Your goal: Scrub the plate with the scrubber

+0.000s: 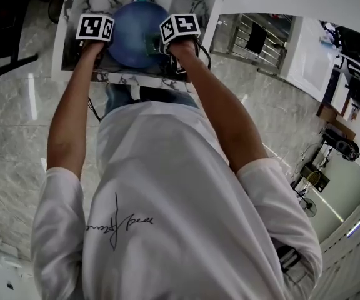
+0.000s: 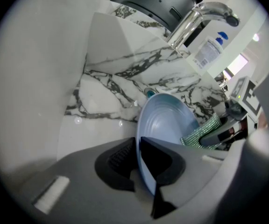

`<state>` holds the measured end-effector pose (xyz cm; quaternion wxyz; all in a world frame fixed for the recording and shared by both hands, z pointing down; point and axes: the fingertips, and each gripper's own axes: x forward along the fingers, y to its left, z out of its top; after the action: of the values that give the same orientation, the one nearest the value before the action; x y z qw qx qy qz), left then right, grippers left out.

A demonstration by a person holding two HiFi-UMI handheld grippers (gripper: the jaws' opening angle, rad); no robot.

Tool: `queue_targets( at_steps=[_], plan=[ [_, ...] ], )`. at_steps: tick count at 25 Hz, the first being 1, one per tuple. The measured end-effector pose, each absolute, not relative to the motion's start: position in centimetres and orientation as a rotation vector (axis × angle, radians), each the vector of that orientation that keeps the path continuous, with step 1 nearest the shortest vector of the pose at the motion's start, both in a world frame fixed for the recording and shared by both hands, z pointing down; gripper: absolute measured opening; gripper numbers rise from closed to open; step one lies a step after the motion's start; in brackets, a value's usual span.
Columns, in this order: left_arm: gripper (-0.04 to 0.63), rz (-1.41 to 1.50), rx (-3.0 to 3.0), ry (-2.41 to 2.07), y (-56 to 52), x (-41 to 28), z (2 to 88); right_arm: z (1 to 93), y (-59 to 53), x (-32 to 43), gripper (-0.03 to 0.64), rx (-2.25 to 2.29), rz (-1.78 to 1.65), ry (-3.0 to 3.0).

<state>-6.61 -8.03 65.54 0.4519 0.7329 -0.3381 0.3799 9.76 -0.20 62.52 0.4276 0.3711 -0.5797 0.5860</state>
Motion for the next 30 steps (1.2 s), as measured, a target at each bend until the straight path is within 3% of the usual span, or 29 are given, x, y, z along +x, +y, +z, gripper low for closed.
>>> queue_targets(
  at_steps=[30],
  plan=[
    [0.111, 0.947, 1.800, -0.868, -8.1, -7.2, 65.6, 60.1, -5.3, 12.0, 0.066, 0.840, 0.984, -1.496]
  ],
)
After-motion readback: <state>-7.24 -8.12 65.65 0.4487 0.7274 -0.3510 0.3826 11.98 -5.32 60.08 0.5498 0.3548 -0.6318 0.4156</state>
